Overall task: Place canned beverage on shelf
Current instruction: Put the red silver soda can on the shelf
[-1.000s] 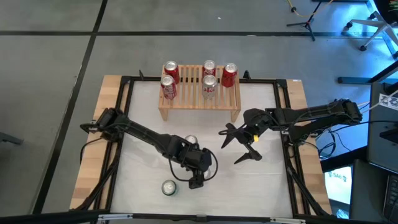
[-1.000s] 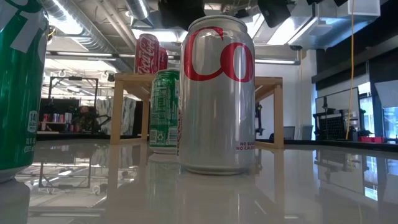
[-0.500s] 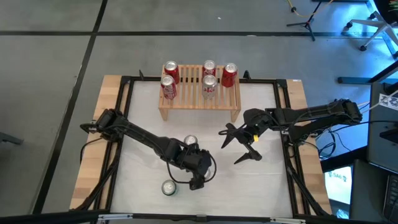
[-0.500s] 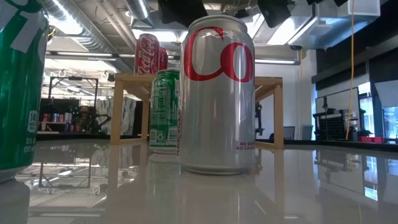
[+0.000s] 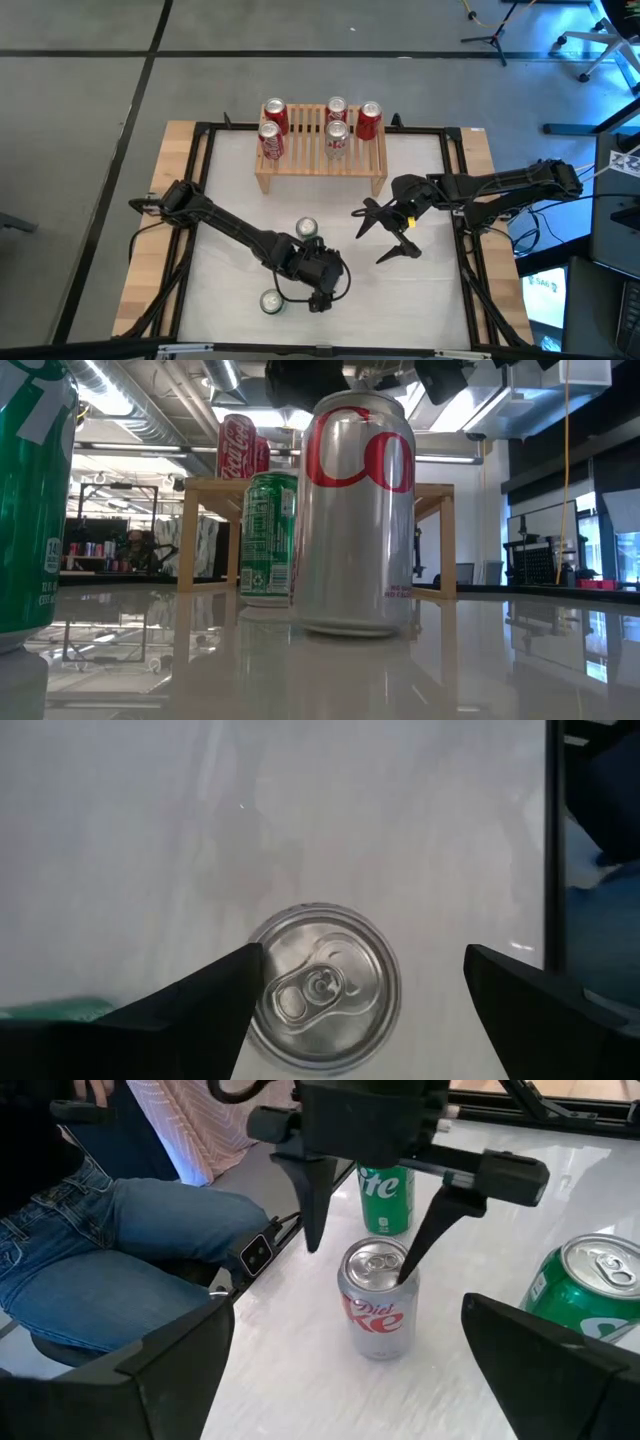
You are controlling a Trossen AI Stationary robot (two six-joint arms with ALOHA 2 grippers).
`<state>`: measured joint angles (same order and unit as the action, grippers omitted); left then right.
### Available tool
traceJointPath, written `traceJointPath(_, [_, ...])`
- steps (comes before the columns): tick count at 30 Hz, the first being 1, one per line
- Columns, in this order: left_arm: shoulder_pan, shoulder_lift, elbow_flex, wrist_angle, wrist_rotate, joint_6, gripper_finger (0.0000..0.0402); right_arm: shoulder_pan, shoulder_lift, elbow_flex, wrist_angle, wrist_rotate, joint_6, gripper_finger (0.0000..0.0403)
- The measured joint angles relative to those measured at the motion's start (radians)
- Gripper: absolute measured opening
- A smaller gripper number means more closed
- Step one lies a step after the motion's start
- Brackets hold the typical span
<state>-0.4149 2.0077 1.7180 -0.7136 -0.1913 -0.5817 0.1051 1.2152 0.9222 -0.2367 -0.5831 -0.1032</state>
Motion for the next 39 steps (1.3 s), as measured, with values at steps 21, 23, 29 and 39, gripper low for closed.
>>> traceJointPath(21, [-0.007,-0.033,0.002,0.020,0.004,0.016,0.0333,0.000,0.000,0.000,0.000,0.000,0.000,0.0386])
traceJointPath(23, [-0.007,-0.034,0.016,0.016,-0.023,0.022,0.0333,0.000,0.000,0.000,0.000,0.000,0.000,0.0386])
traceJointPath(29, [-0.006,-0.035,0.023,0.021,-0.086,0.059,0.0333,0.000,0.000,0.000,0.000,0.000,0.000,0.0386])
traceJointPath(39, [-0.005,-0.032,-0.058,0.021,-0.083,-0.045,0.0333,0.000,0.000,0.000,0.000,0.000,0.000,0.0386])
